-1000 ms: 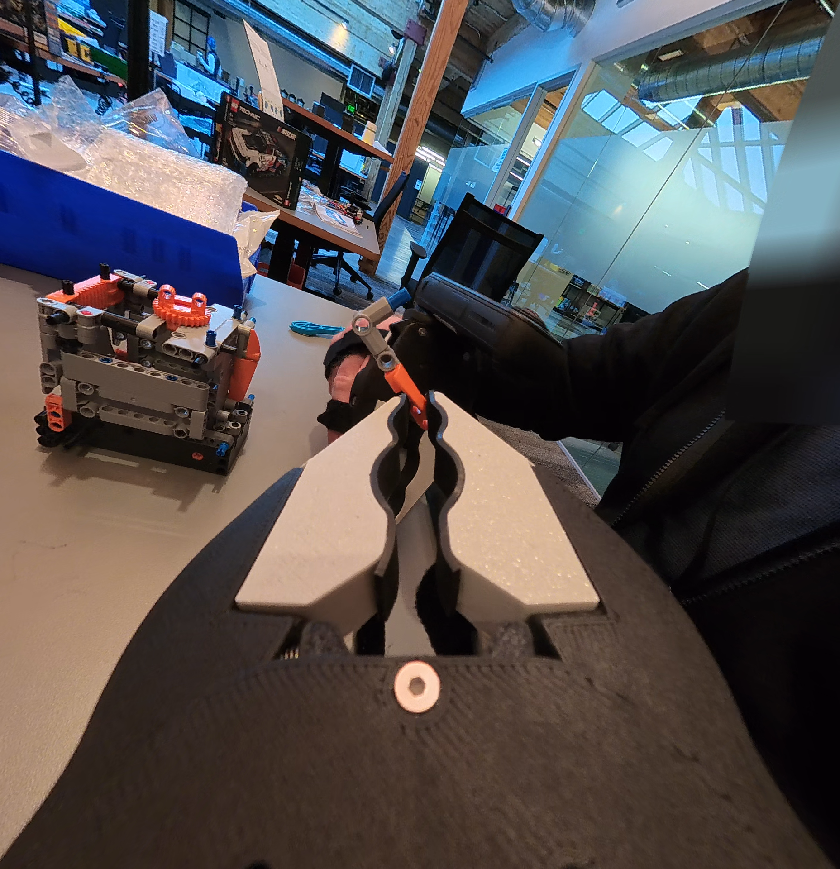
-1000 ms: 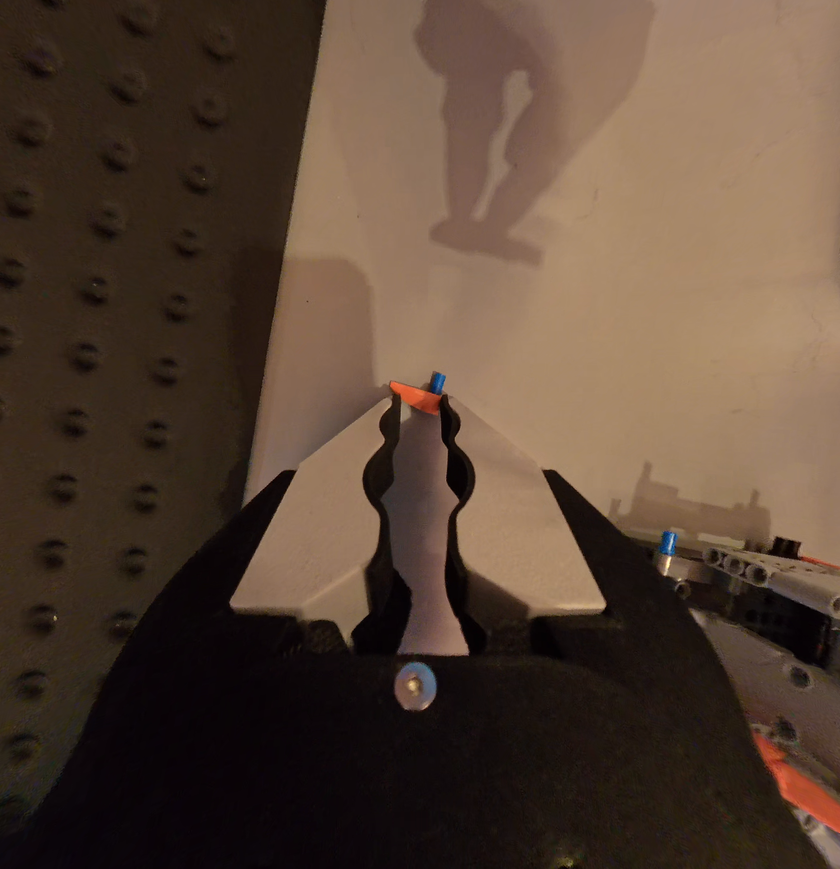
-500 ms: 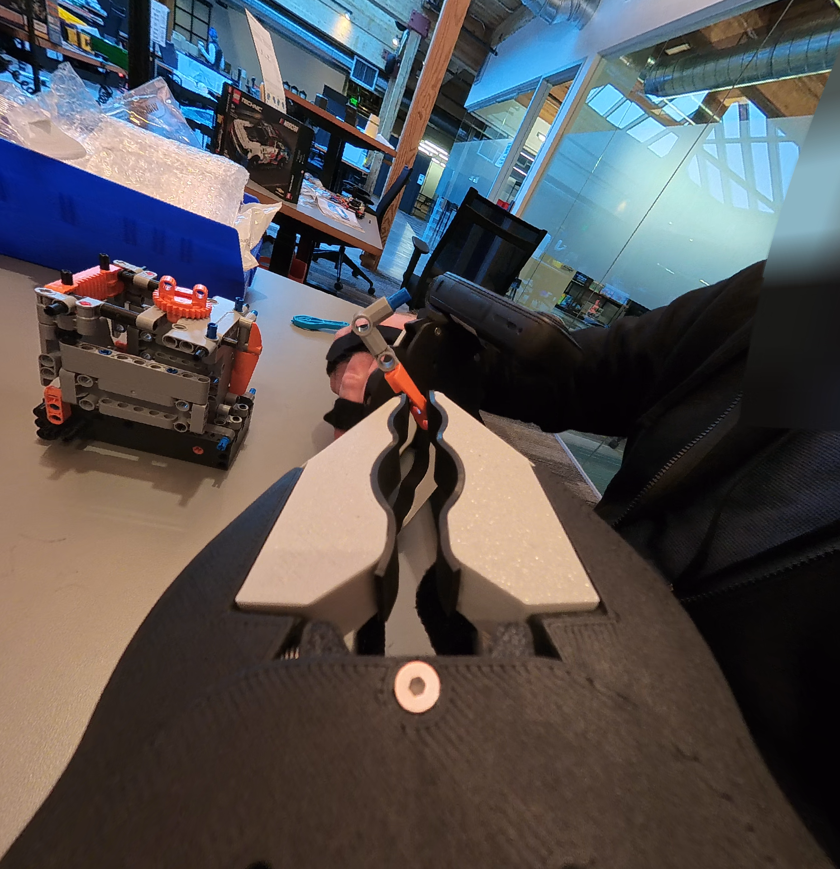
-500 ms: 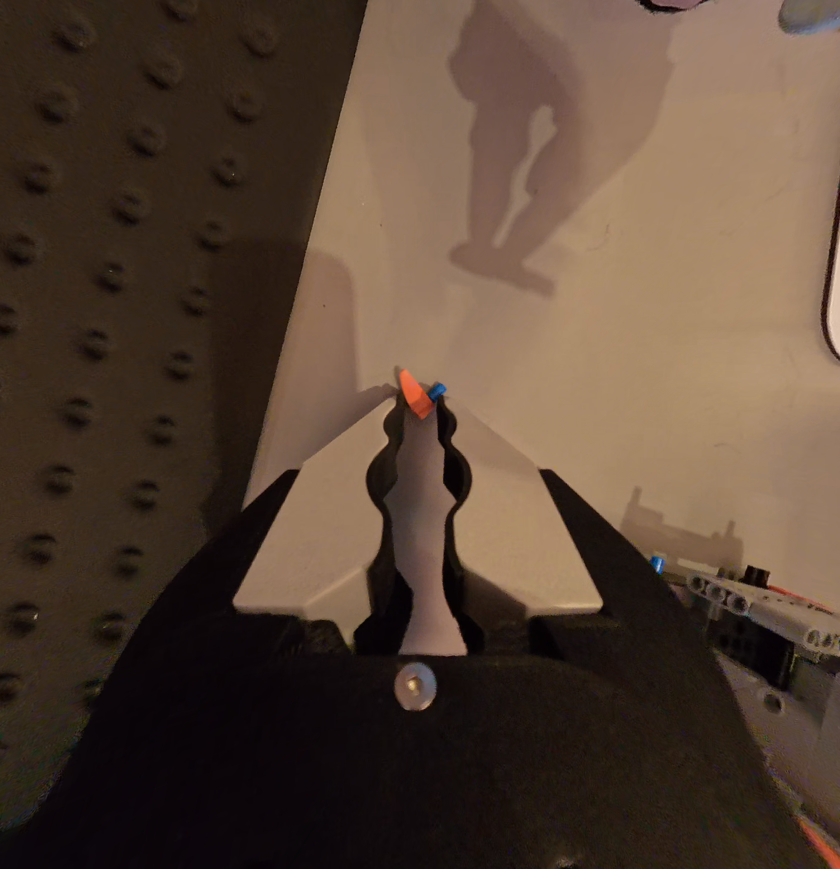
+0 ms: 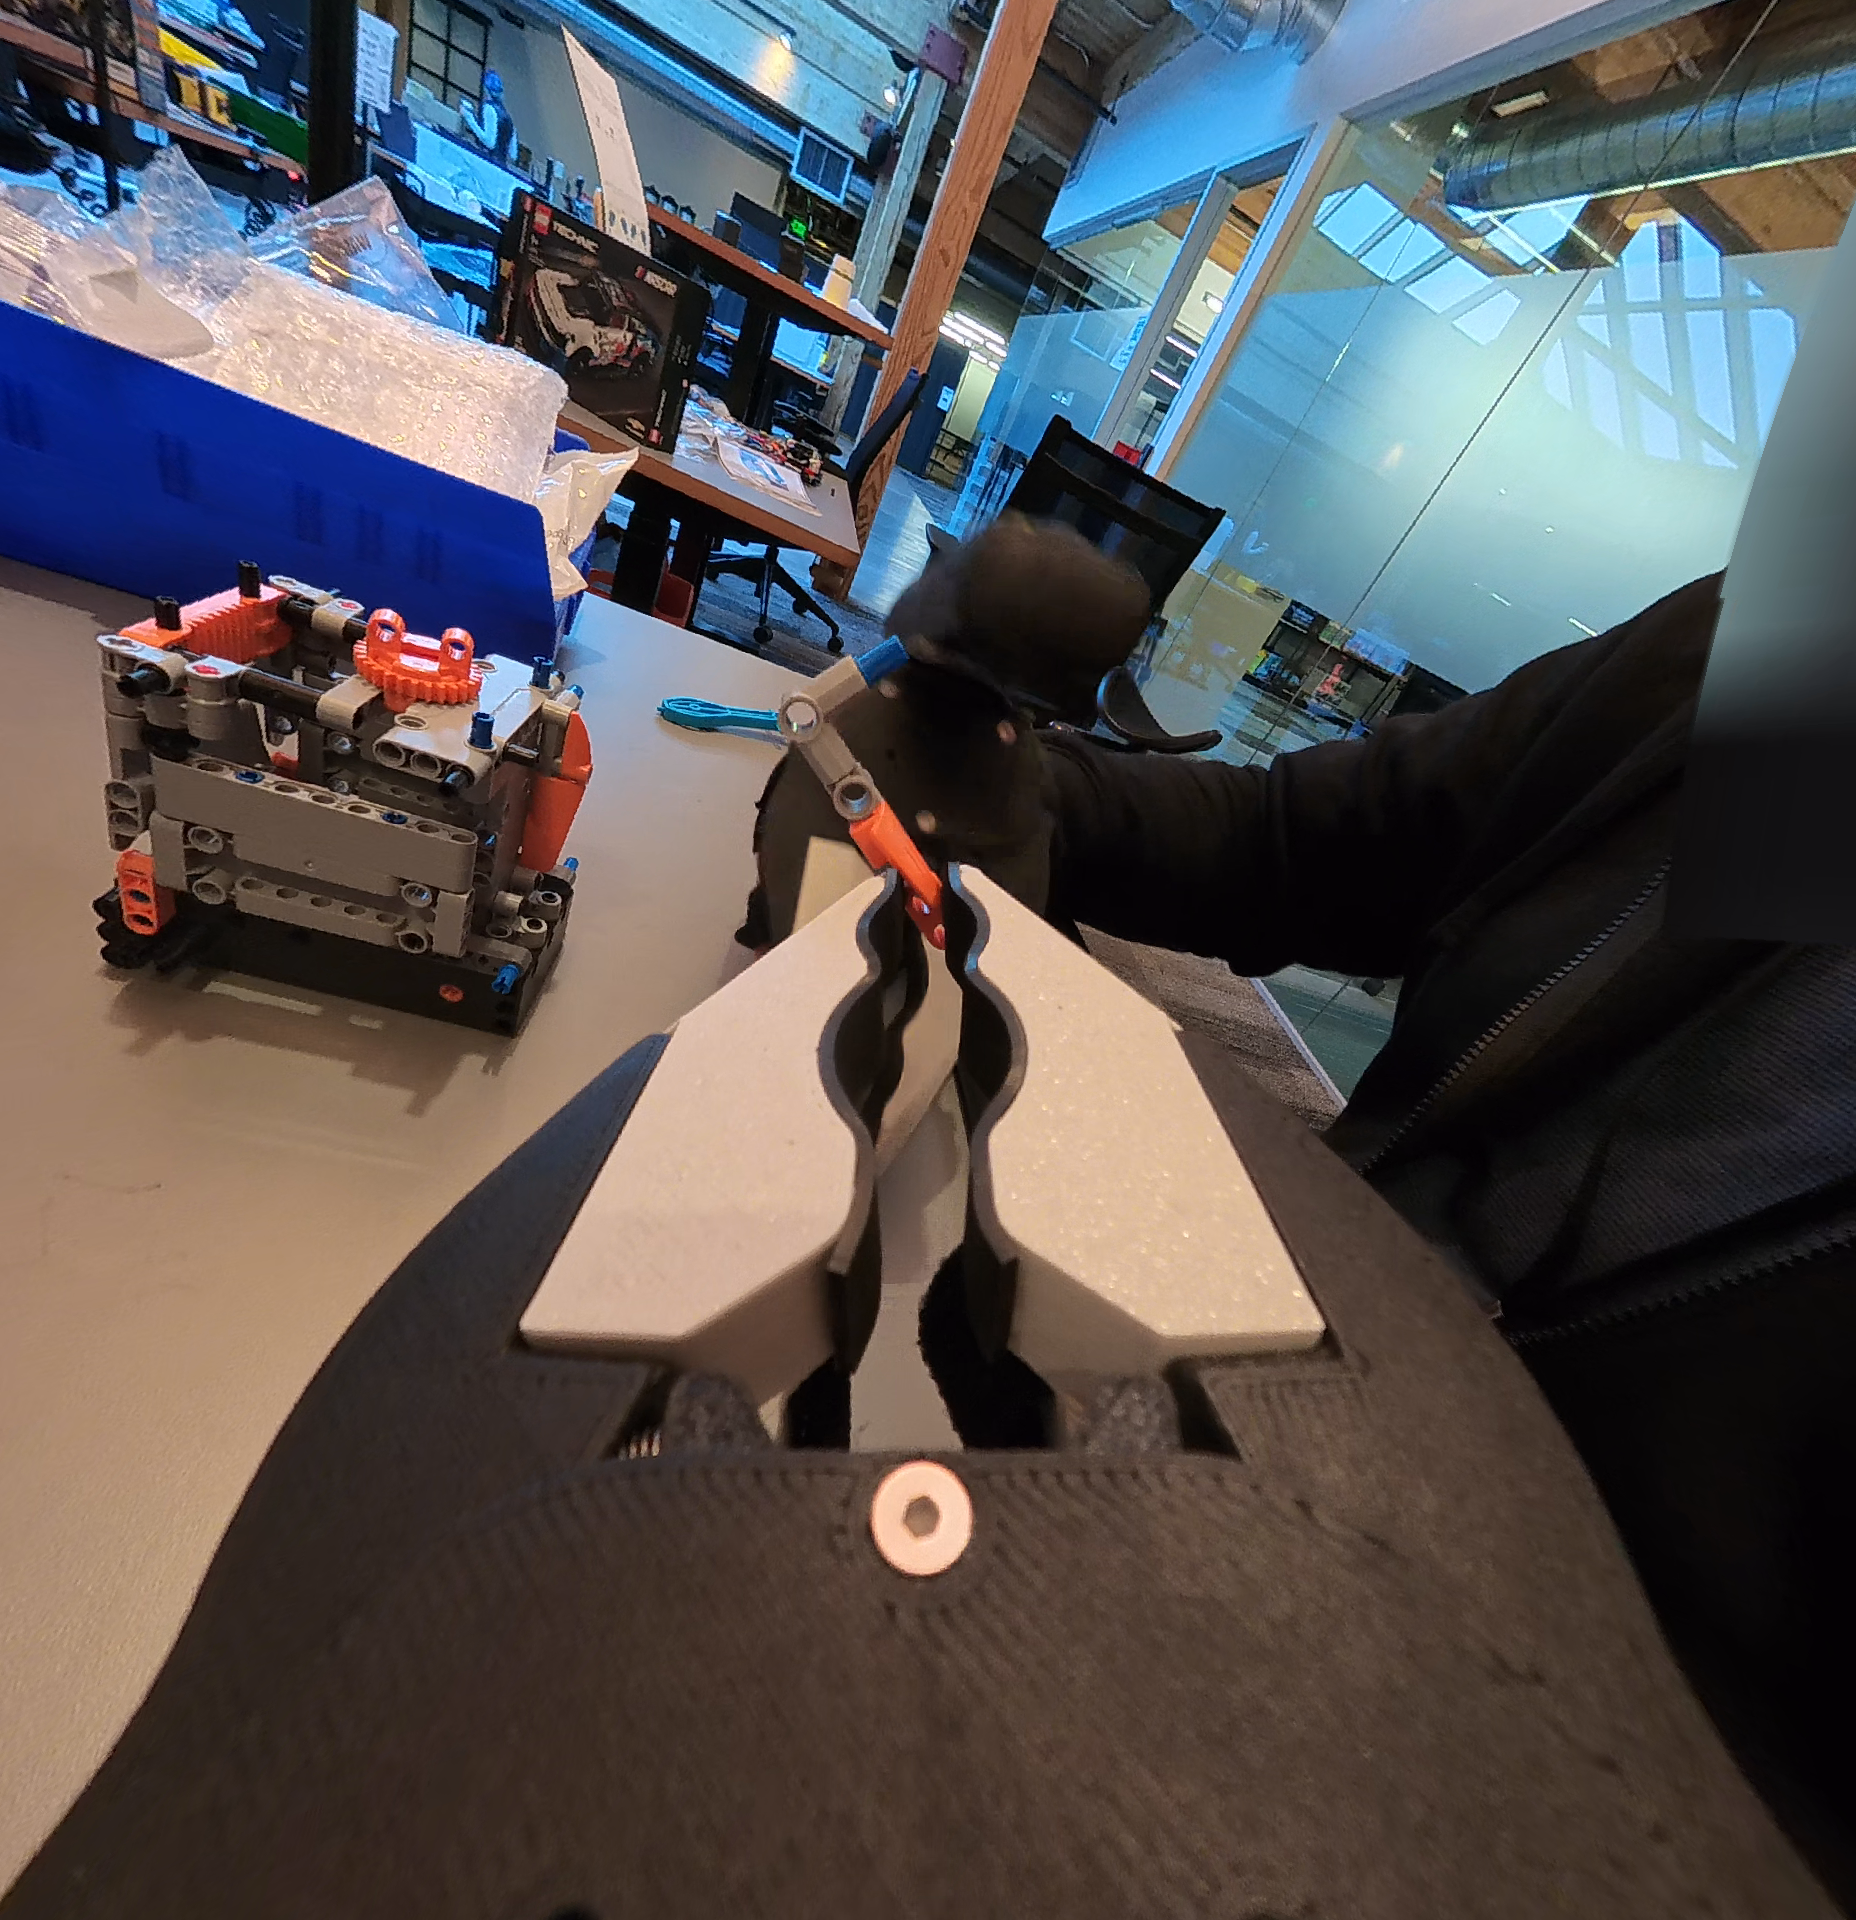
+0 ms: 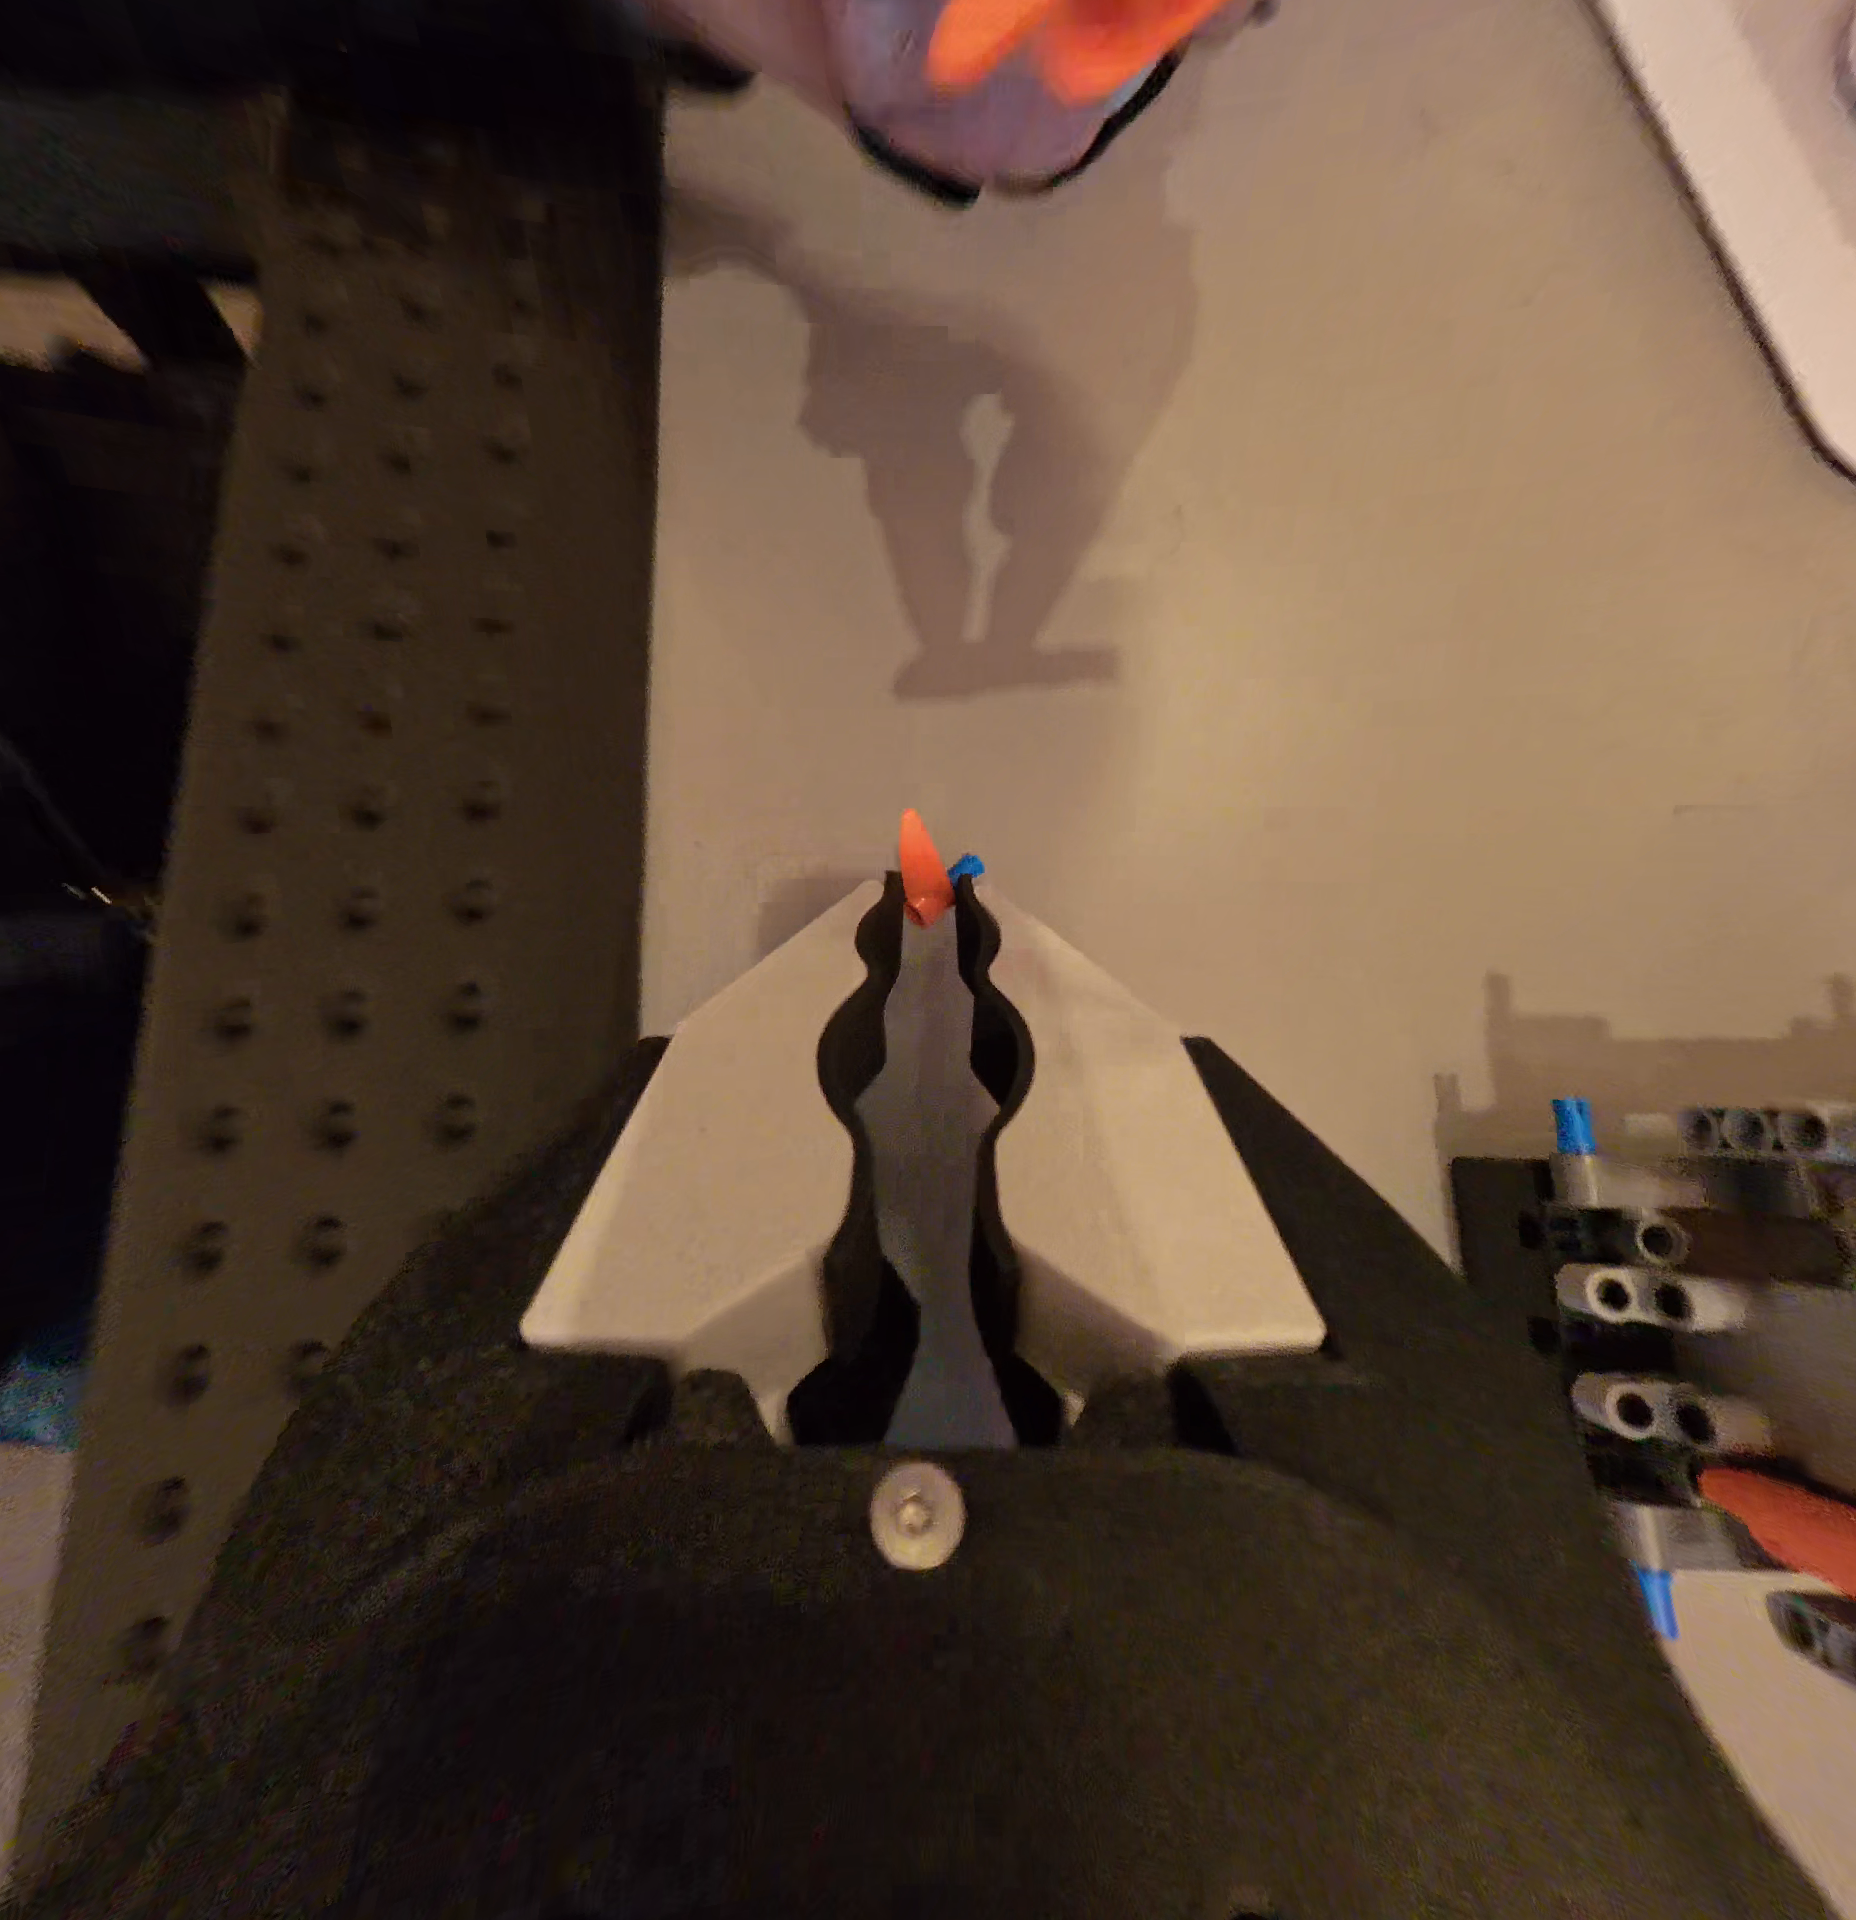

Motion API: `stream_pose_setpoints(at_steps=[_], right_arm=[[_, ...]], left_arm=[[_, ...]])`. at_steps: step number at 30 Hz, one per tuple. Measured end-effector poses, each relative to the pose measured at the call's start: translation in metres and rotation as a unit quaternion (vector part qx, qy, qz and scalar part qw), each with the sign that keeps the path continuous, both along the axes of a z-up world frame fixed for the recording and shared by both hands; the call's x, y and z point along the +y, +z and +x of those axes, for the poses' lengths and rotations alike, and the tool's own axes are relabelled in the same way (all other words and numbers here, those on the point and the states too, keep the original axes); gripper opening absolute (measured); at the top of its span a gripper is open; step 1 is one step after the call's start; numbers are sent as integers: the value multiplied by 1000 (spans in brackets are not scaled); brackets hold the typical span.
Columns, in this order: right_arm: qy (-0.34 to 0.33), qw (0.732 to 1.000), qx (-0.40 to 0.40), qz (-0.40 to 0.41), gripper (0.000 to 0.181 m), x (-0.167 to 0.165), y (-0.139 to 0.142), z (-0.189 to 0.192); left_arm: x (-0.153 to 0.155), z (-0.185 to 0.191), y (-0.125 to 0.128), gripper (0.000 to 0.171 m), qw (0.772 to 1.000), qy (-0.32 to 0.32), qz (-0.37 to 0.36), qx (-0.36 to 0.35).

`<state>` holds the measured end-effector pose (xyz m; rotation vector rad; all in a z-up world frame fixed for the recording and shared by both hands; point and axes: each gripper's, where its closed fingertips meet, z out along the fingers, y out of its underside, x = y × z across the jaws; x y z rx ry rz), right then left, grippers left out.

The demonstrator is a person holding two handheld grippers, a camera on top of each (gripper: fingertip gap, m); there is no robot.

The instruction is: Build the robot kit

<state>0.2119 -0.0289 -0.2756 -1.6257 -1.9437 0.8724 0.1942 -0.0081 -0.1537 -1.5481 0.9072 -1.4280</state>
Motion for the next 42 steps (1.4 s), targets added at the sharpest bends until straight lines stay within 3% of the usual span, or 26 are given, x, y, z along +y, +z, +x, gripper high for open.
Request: stream_pose_setpoints(at_steps=[7,11,24,42], right_arm=[[-44,968,190,-158,7,7,91,5],[-33,942,258,-214,7,4,121,7],[32,892,311,-326,7,-18,153,4],[91,836,357,-407,6,-32,176,4]], left_arm=[[-6,4,3,5,1000,-13,-1,-10],[-13,10,4,5,999,-33,4,-9],[-35,16,28,5,994,-78,37,-63],[-48,17,55,4,986,-60,114,-105]])
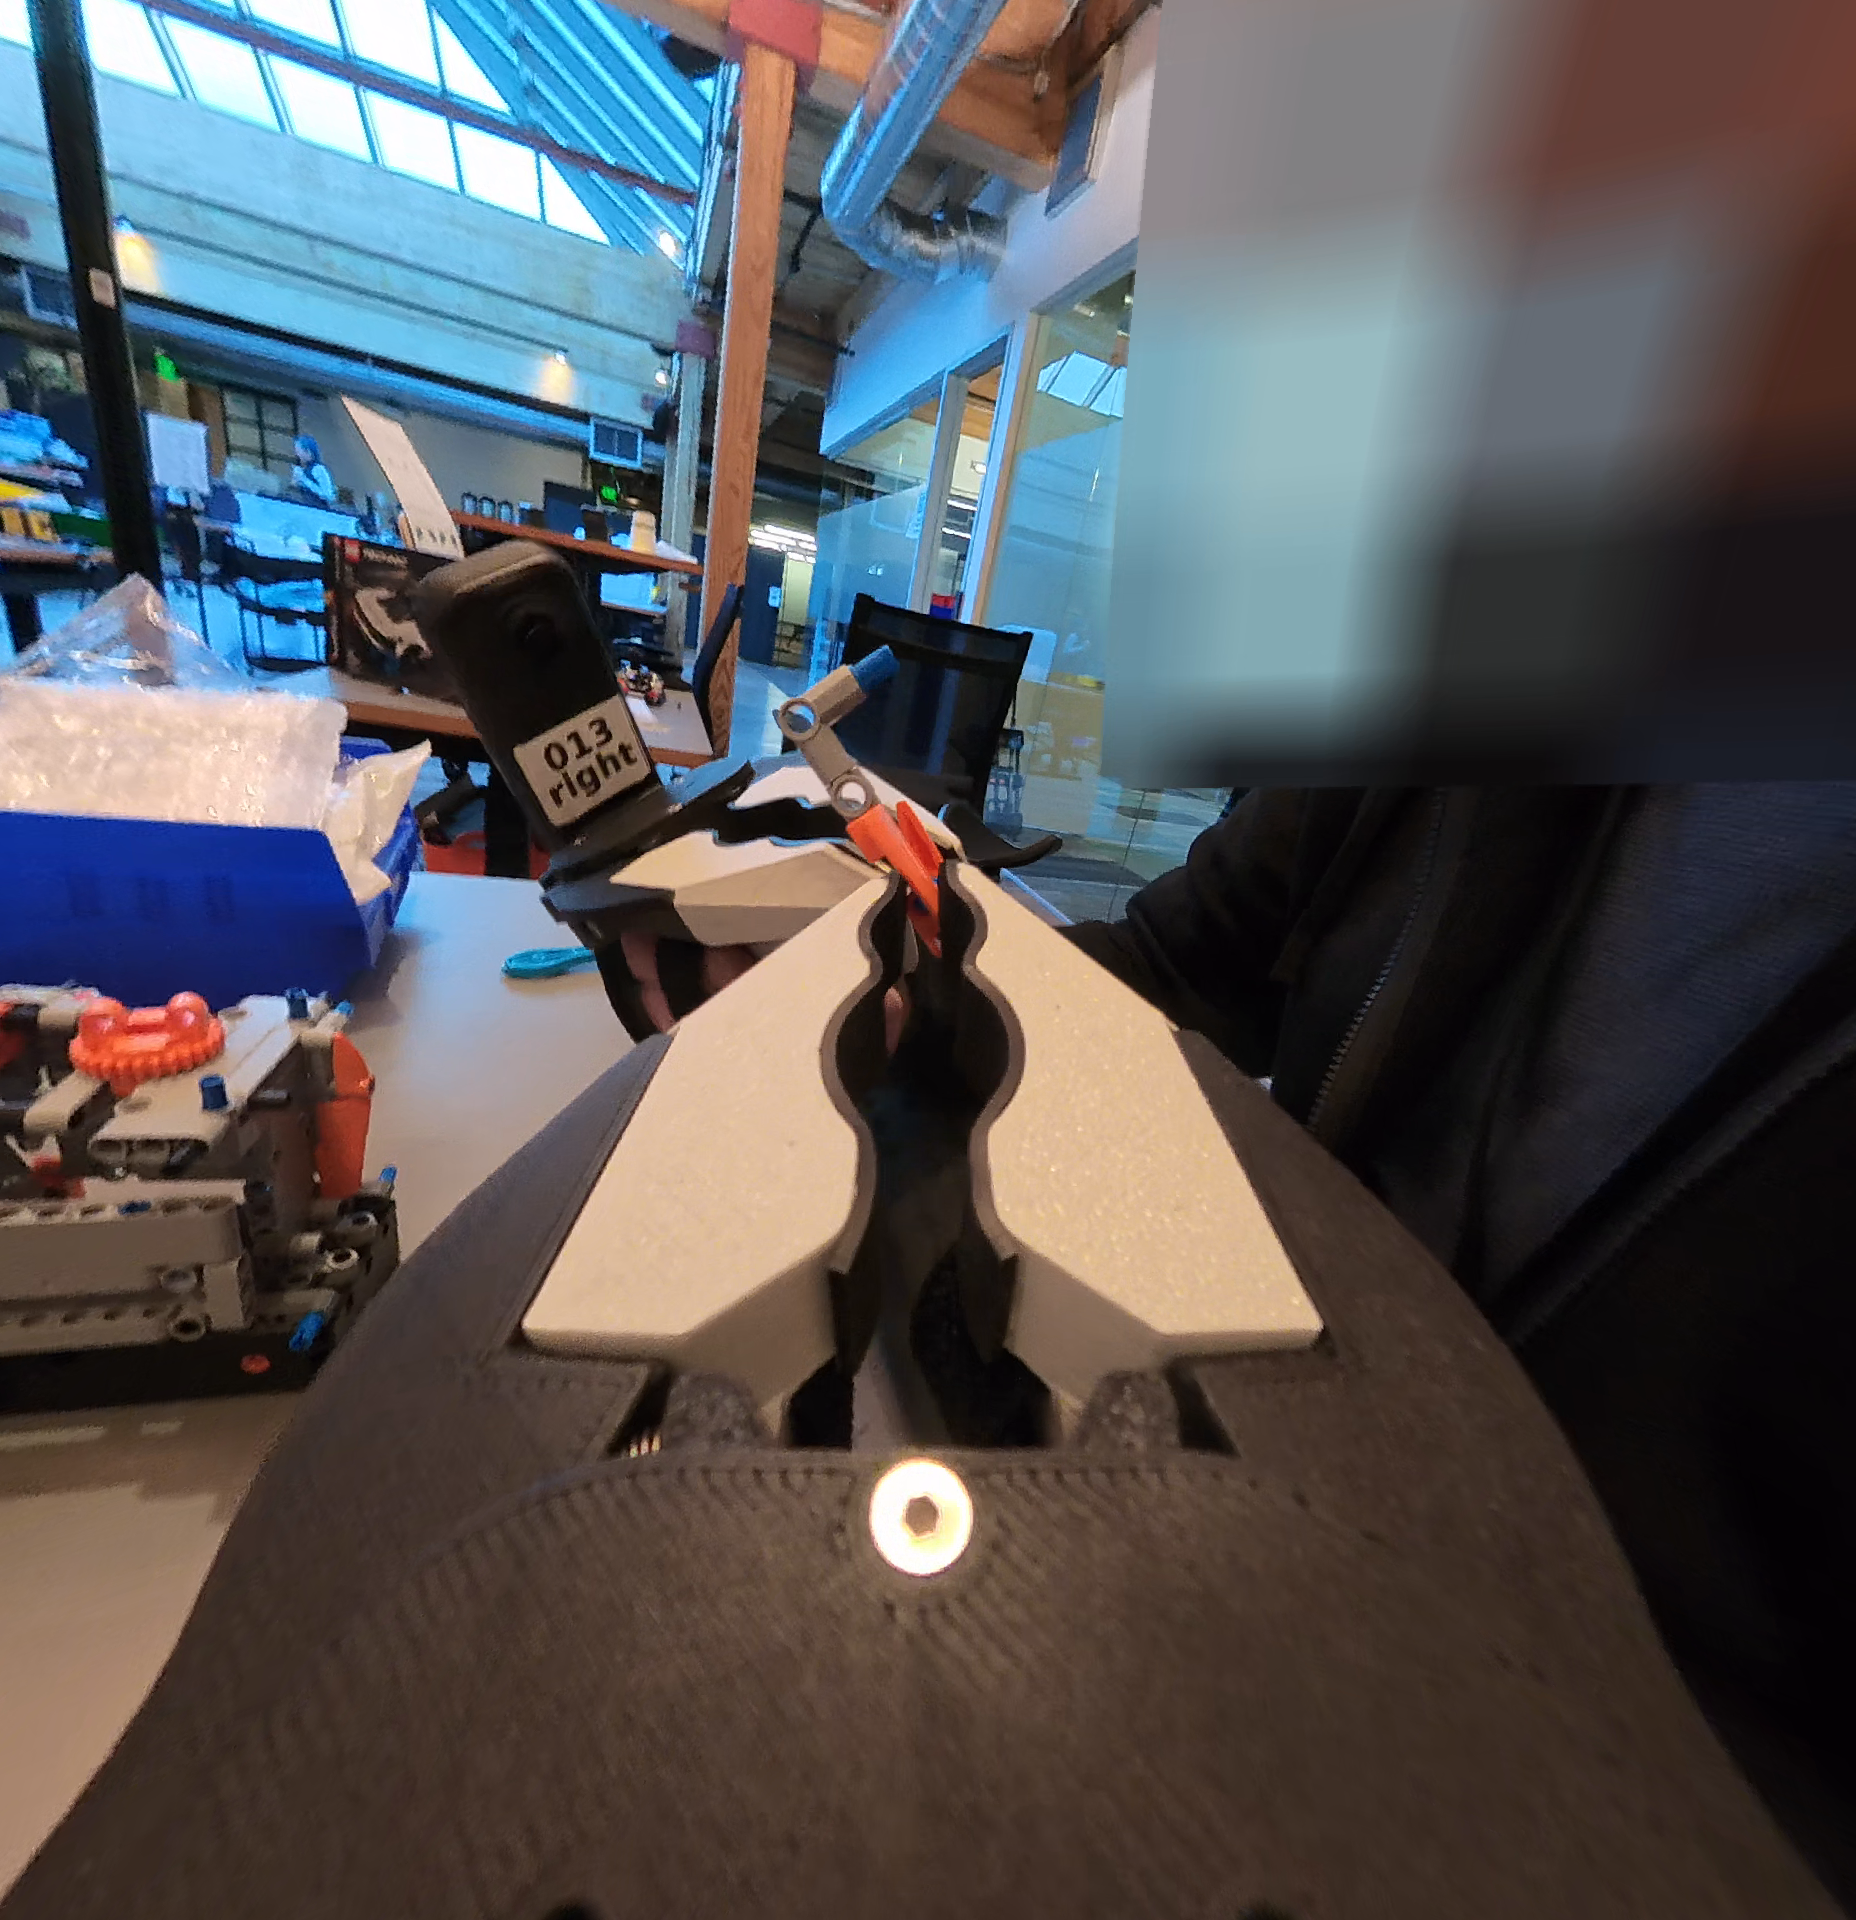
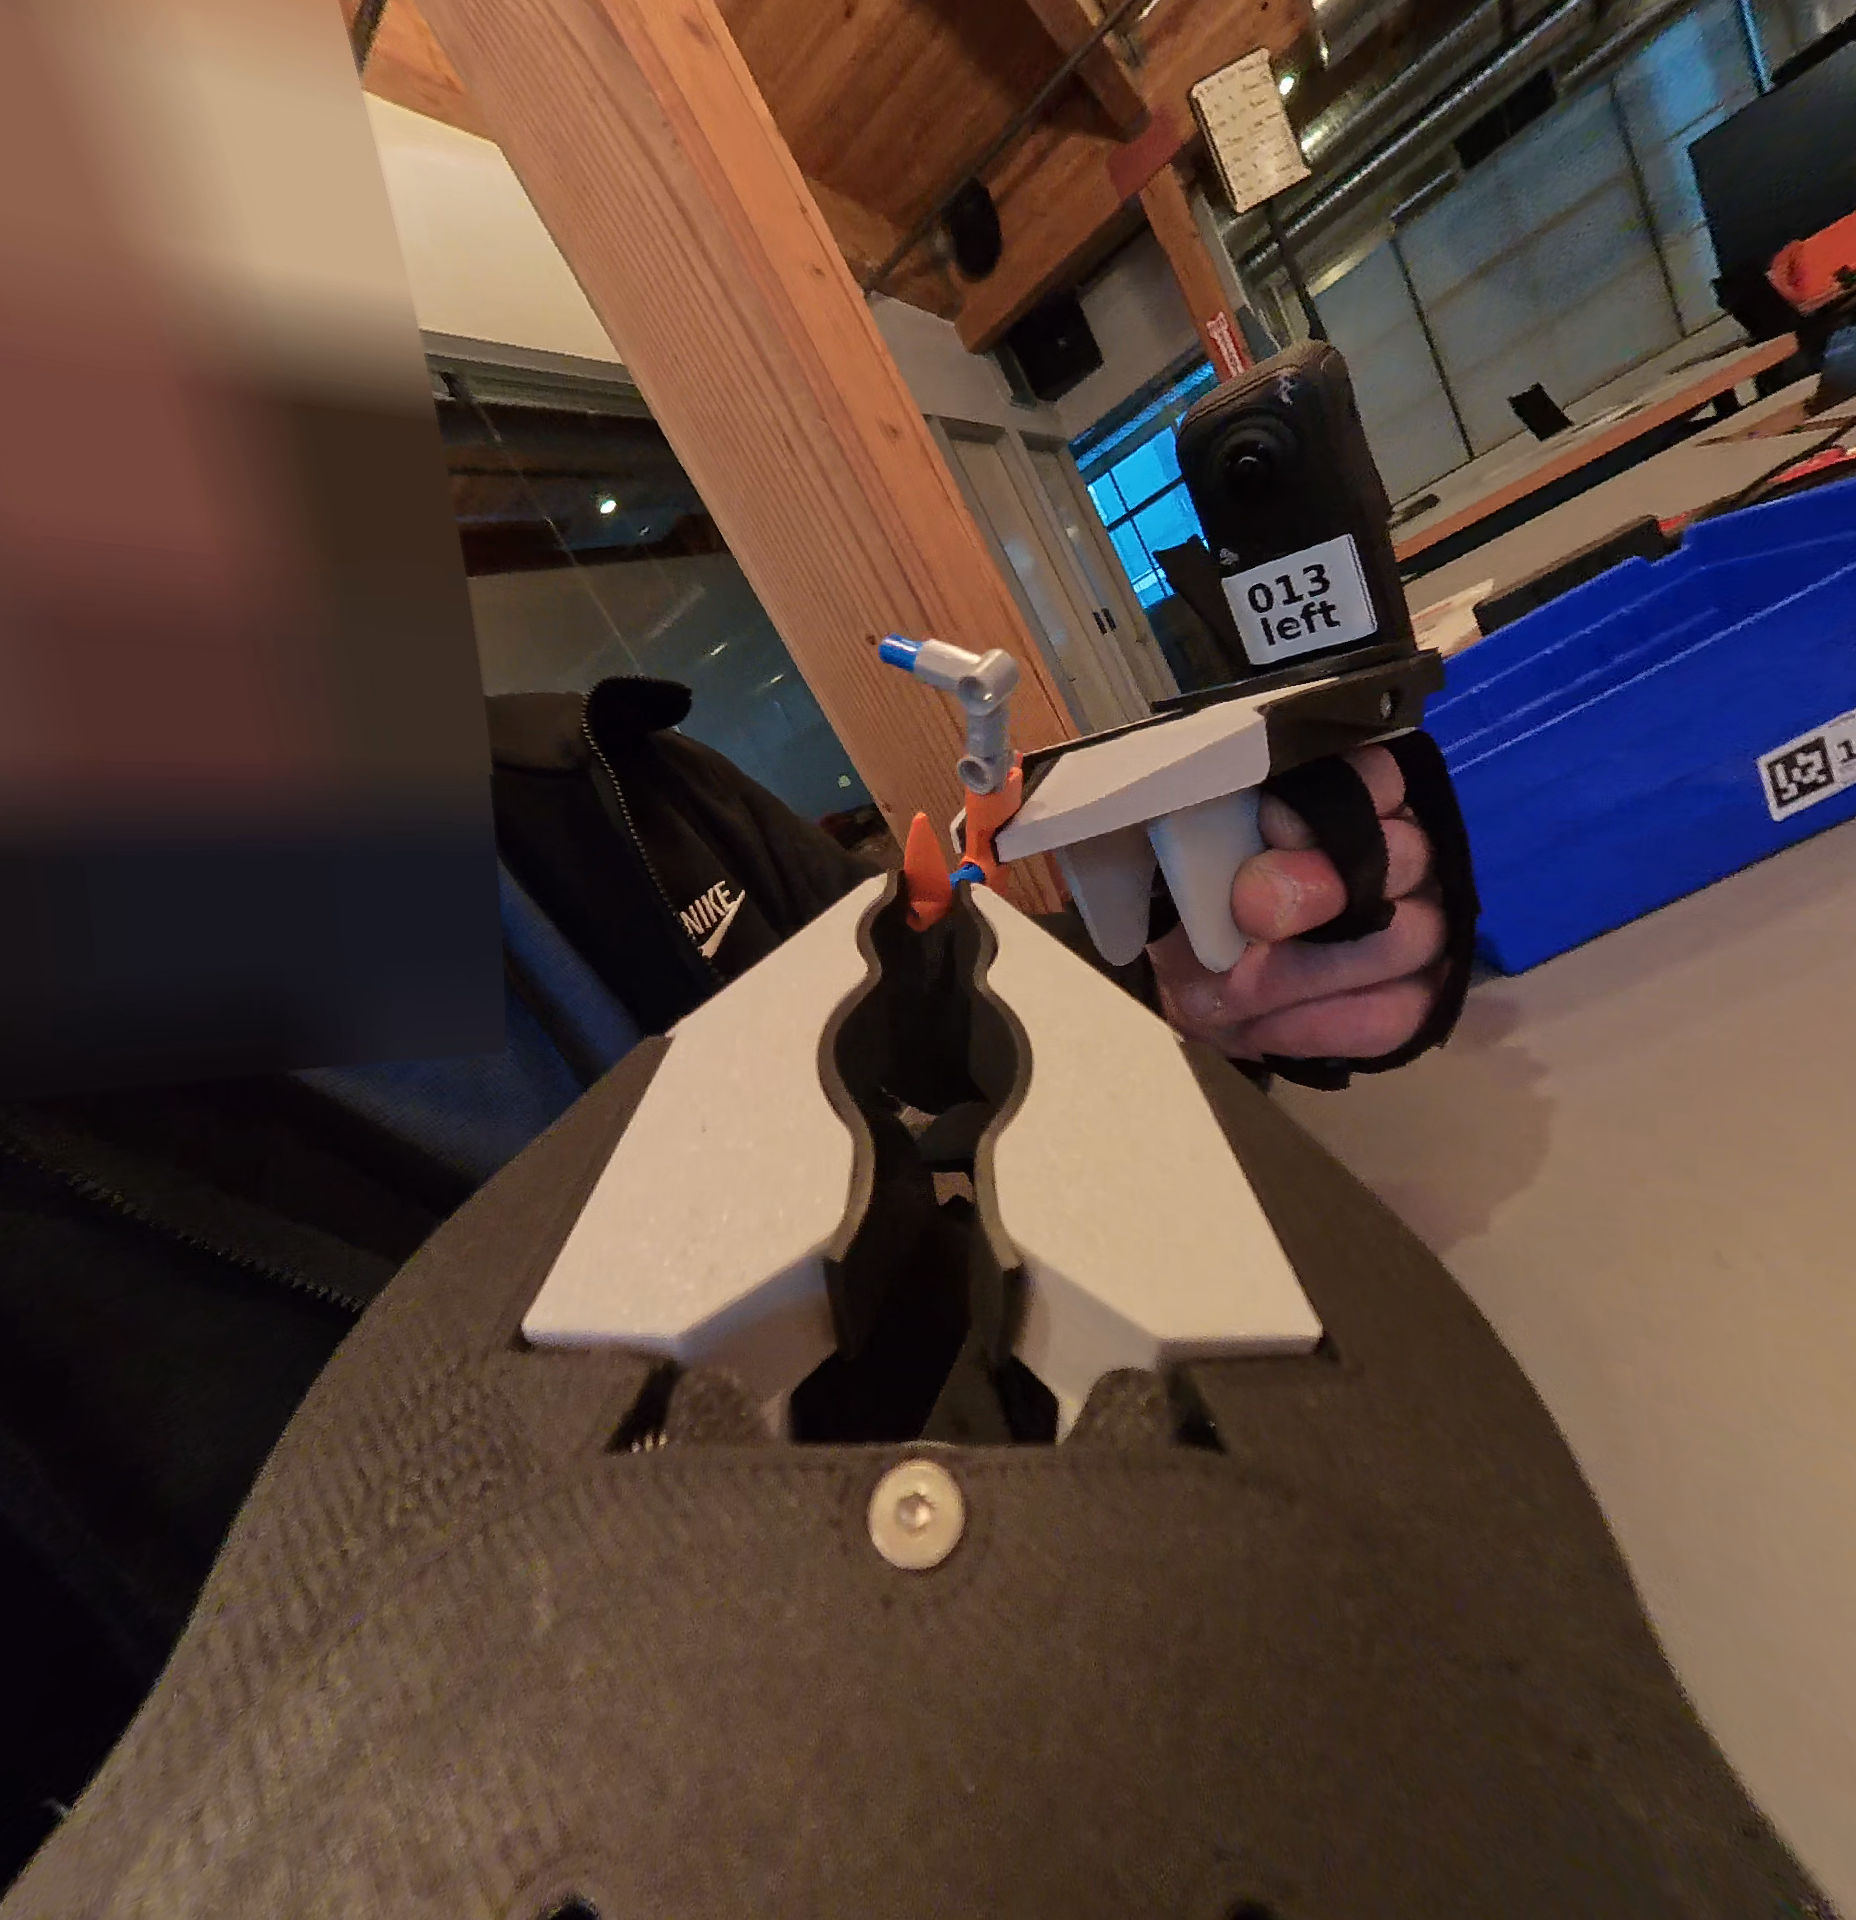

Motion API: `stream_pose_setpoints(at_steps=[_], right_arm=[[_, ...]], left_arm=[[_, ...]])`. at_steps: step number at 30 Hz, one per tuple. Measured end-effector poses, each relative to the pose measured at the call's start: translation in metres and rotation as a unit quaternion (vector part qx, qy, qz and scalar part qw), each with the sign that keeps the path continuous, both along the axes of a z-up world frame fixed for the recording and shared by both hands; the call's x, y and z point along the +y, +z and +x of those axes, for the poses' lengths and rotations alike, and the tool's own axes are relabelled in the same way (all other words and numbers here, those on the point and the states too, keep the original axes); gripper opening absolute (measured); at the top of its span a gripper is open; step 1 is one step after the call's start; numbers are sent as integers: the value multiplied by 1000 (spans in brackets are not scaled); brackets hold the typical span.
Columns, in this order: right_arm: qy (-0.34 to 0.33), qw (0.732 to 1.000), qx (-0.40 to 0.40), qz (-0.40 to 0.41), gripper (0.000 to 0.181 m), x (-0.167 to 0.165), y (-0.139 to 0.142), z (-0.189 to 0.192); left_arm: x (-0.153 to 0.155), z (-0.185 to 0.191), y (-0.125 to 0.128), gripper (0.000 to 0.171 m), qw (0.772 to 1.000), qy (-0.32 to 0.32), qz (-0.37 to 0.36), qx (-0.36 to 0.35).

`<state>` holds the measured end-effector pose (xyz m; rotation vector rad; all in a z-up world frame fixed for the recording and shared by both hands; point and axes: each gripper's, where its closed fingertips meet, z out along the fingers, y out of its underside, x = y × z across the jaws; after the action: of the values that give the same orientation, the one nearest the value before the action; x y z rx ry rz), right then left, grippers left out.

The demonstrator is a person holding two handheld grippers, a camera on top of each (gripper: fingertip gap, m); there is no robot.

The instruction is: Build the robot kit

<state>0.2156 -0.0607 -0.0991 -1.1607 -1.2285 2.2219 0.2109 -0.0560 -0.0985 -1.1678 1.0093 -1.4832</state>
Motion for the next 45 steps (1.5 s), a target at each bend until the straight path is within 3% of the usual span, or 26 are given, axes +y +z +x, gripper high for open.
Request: stream_pose_setpoints(at_steps=[9,17,29,45], right_arm=[[-5,999,44,-1,6,-5,13,-5],[-53,997,59,22,6,1,15,-4],[-104,988,104,40,6,6,30,-2],[-134,984,105,44,5,13,28,0]], left_arm=[[-2,-3,19,1,999,23,23,-38],[3,-4,20,2,997,13,-21,-70],[5,-2,42,0,979,-3,-90,-183],[9,-2,33,0,979,-1,-107,-173]])
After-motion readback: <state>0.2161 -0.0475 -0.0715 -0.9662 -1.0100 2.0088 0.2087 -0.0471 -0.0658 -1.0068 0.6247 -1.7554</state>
